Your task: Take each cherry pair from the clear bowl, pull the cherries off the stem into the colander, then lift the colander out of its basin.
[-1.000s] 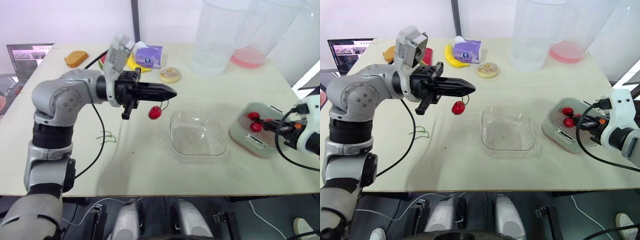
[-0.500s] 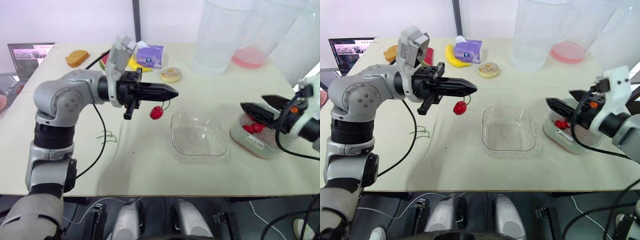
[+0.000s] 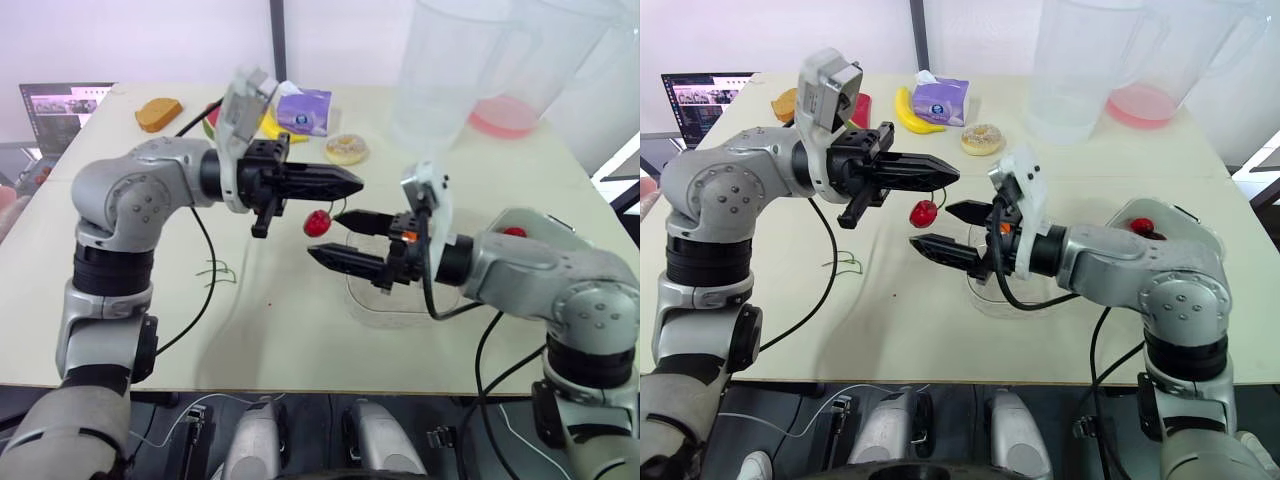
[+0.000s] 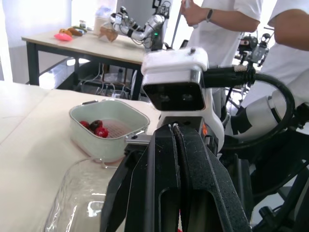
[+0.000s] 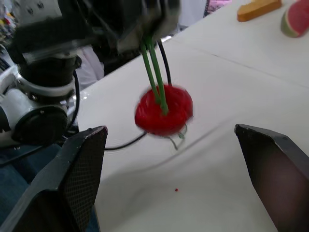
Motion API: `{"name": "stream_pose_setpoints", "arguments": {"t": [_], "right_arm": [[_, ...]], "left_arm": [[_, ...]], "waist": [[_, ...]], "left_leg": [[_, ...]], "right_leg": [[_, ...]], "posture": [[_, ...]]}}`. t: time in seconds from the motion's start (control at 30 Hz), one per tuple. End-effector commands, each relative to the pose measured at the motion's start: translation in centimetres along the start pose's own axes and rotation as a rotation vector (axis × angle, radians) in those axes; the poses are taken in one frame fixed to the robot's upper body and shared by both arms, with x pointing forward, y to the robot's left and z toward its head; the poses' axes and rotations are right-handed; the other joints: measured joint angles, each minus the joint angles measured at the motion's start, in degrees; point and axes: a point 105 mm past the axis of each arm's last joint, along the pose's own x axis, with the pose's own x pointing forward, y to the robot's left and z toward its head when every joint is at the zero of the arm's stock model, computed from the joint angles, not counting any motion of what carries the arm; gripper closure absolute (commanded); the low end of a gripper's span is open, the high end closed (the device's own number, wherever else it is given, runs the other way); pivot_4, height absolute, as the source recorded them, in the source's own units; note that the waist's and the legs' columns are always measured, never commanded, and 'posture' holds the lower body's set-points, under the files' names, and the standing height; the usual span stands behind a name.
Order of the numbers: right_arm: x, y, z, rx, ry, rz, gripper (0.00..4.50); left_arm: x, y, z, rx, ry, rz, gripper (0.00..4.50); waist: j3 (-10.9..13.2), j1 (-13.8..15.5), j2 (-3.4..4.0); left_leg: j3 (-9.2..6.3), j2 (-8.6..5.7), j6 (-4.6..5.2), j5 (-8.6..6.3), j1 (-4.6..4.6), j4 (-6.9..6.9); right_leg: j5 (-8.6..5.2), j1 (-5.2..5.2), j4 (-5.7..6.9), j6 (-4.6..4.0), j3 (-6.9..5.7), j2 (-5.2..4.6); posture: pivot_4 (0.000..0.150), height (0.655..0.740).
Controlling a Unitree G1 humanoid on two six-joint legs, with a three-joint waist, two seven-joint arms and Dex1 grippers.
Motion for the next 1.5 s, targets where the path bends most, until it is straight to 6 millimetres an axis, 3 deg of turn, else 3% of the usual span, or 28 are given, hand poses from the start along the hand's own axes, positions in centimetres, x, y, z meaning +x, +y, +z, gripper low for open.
{"name": "stream_pose_setpoints", "arguments": {"t": [0.03, 0.3, 0.4, 0.6, 0.67, 0.77, 0.93, 1.0, 1.23, 1.37, 1.43, 1.5], "right_arm": [[0.3, 0.2, 1.9, 0.002, -0.08, 0.027, 0.02], [0.8, 0.3, 1.3, 0.004, -0.054, 0.038, 0.02], [0.8, 0.4, 1.2, 0.006, -0.054, 0.041, 0.86], [0.7, 0.5, 1.1, 0.008, -0.053, 0.039, 3.8], [0.7, 0.5, 1.0, 0.007, -0.047, 0.038, 4.18], [0.7, 0.4, 0.8, 0.004, -0.032, 0.032, 4.18], [0.2, -1.3, -4.9, 0.053, 0.188, -0.058, 4.18], [-0.2, -1.7, -5.8, 0.068, 0.206, -0.083, 4.18], [-1.7, -1.8, -2.3, 0.044, 0.075, -0.093, 4.18], [-4.9, -2.8, -1.0, 0.037, 0.023, -0.183, 4.18], [-7.6, -4.2, -1.1, 0.029, 0.037, -0.303, 4.18], [-11.6, -6.6, -1.3, 0.023, 0.052, -0.513, 4.18]], "left_arm": [[0.3, -0.6, 1.2, 0.051, -0.006, -0.016, 4.5], [0.3, -0.5, 1.3, 0.051, -0.009, -0.01, 4.5], [0.3, -0.5, 1.3, 0.05, -0.01, -0.01, 4.5], [0.3, -0.5, 1.3, 0.048, -0.01, -0.011, 4.5], [0.3, -0.5, 1.3, 0.048, -0.01, -0.011, 4.5], [0.3, -0.5, 1.3, 0.049, -0.01, -0.011, 4.5], [0.3, -0.5, 1.3, 0.048, -0.01, -0.01, 4.5], [0.3, -0.5, 1.3, 0.047, -0.011, -0.01, 4.5], [0.2, -0.6, 1.2, 0.045, -0.012, -0.006, 4.5], [0.1, -0.6, 1.1, 0.042, -0.012, -0.003, 4.5], [0.0, -0.6, 1.1, 0.04, -0.012, -0.001, 4.5], [0.0, -0.6, 1.0, 0.035, -0.011, 0.001, 4.5]], "waist": [[0.0, -0.06, 0.0], [0.0, -0.21, 0.0], [0.0, -0.22, 0.0], [0.0, -0.2, 0.0], [0.0, -0.21, 0.0], [0.0, -0.22, 0.0], [0.0, -0.04, 0.0], [-0.03, -0.09, -0.07], [0.0, -0.21, -0.02], [0.0, 0.25, -0.03], [0.0, 0.27, -0.03], [0.01, 0.35, -0.04]], "left_leg": [[0.0, 0.0, 0.0, 0.0, 0.0, 0.0], [-0.01, 0.03, 0.0, 0.0, 0.01, -0.03], [-0.01, 0.03, 0.0, 0.0, 0.01, -0.03], [-0.01, 0.03, 0.0, 0.0, 0.01, -0.03], [0.0, 0.03, 0.0, 0.0, 0.01, -0.03], [-0.01, 0.03, 0.0, 0.0, 0.01, -0.03], [-0.01, 0.03, 0.01, 0.0, 0.0, -0.03], [-0.02, 0.03, 0.01, 0.0, 0.0, -0.03], [-0.01, 0.06, -0.02, 0.01, -0.01, -0.05], [-0.02, 0.01, 0.04, -0.02, -0.08, -0.05], [-0.01, -0.02, 0.1, -0.06, -0.13, -0.01], [-0.02, -0.05, 0.12, -0.07, -0.14, 0.0]], "right_leg": [[0.0, 0.0, 0.0, 0.0, 0.0, 0.0], [0.0, -0.03, 0.02, 0.0, -0.01, 0.02], [0.0, -0.03, 0.02, 0.0, -0.01, 0.02], [0.0, -0.03, 0.02, 0.0, -0.01, 0.02], [0.0, -0.03, 0.02, 0.0, -0.01, 0.02], [0.0, -0.03, 0.02, -0.01, -0.01, 0.02], [0.0, -0.01, 0.0, 0.0, -0.01, 0.01], [0.0, 0.0, -0.01, -0.01, -0.01, 0.02], [0.0, -0.09, 0.05, -0.01, -0.01, 0.07], [0.0, -0.04, -0.08, 0.0, -0.02, 0.0], [0.01, -0.02, -0.15, 0.01, -0.03, -0.06], [0.0, 0.0, -0.18, 0.01, -0.04, -0.07]], "posture": [[0.15, 0.74], [0.15, 0.74], [0.15, 0.74], [0.15, 0.74], [0.15, 0.74], [0.15, 0.74], [0.15, 0.74], [0.15, 0.74], [0.15, 0.74], [0.15, 0.74], [0.15, 0.74], [0.15, 0.74]]}}
